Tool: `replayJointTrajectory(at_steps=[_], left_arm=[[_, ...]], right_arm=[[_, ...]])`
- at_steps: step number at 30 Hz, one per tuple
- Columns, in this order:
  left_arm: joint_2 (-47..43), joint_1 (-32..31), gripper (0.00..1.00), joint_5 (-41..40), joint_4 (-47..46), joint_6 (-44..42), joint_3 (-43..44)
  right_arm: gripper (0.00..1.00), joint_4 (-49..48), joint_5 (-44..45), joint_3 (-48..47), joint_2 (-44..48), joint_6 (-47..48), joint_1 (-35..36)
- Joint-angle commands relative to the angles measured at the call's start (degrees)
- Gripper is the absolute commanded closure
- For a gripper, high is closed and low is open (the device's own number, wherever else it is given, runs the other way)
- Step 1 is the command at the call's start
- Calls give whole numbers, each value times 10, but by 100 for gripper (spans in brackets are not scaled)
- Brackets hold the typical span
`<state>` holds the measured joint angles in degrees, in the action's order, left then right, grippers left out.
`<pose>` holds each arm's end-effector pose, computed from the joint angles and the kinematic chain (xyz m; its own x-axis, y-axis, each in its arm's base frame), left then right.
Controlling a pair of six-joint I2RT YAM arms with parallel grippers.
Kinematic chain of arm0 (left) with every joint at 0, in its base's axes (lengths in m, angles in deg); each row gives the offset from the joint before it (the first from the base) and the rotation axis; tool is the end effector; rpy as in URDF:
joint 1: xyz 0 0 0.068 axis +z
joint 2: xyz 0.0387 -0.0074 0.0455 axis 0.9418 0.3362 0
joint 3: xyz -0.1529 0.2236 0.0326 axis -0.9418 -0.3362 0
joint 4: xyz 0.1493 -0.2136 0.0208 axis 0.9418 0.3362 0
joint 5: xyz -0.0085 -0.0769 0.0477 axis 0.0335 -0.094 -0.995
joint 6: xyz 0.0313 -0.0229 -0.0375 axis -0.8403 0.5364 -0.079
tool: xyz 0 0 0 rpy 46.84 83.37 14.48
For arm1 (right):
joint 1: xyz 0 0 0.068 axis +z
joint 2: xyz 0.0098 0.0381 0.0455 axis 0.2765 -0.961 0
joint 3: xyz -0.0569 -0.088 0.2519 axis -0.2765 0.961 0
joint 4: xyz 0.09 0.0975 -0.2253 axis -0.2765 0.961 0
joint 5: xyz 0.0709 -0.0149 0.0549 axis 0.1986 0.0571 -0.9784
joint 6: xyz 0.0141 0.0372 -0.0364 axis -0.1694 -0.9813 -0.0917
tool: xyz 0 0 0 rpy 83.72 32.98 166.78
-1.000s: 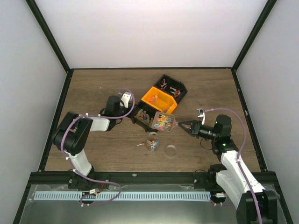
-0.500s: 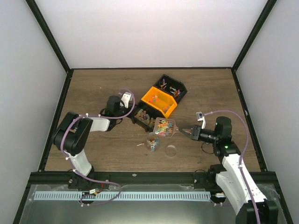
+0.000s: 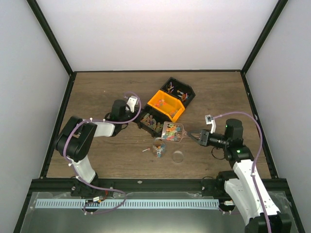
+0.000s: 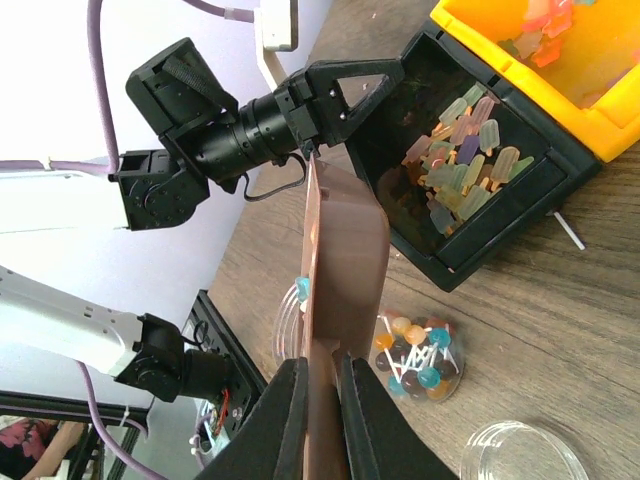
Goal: Pack the candies
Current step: Place the fake candies in the packing bottle.
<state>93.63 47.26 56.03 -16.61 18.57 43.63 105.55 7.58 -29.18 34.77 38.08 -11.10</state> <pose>0.3103 -0.1444 0.1437 -0.5318 0.0438 -0.8457 0.5433 0.7837 -0.3011 0.1421 0.0419 0.2318 -0.8067 0.2059 -0.5539 -0.4243 0.4507 0.7854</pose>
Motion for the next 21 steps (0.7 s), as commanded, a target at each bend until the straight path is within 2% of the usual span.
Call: replayJointTrajectory(at_steps=[1, 21], left_arm=[[30, -12, 96, -4, 41, -25, -9], [25, -13, 96, -9, 44, -26, -10]], right_arm=[[99, 26, -3, -32, 14, 28, -5], [99, 81, 9, -71, 14, 100, -4]])
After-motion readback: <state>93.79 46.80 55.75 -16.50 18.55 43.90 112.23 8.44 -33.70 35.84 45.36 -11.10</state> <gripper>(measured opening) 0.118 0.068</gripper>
